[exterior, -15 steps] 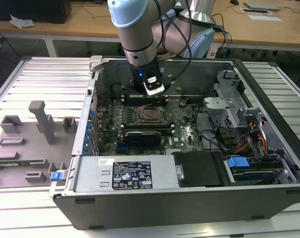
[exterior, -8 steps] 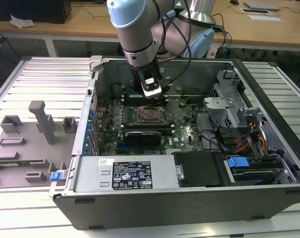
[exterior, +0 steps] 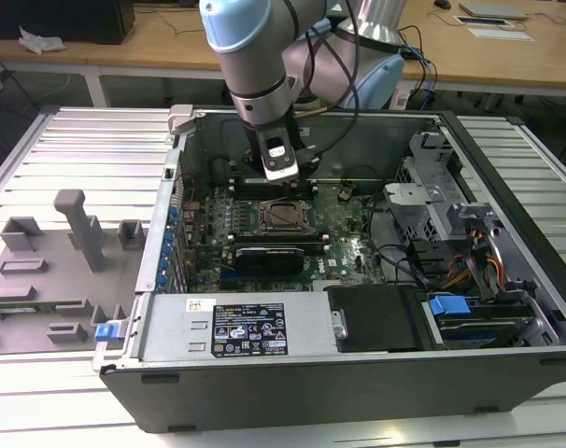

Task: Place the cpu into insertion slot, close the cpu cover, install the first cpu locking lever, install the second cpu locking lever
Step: 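Install the first cpu locking lever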

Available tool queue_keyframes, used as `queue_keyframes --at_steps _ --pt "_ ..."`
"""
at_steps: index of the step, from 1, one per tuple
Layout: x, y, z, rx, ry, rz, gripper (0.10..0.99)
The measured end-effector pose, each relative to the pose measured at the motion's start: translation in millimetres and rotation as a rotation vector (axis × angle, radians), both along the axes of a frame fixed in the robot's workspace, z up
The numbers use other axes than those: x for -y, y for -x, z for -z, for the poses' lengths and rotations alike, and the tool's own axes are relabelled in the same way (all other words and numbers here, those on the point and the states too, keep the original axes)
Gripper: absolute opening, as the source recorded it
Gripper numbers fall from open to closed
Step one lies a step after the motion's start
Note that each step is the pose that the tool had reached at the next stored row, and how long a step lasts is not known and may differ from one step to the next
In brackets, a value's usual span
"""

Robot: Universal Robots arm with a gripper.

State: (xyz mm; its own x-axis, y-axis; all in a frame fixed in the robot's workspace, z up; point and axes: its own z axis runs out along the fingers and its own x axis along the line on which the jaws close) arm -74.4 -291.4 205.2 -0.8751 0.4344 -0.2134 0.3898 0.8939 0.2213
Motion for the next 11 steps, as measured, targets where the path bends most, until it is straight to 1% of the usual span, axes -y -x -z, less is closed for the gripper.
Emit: queue_keyframes --at_steps 4,11 --pt "-1.2 0.3 4.5 -0.0001 0.001 0.021 0.106" --pt "-1.1 0.2 9.5 -0.0005 0.003 0.029 0.106"
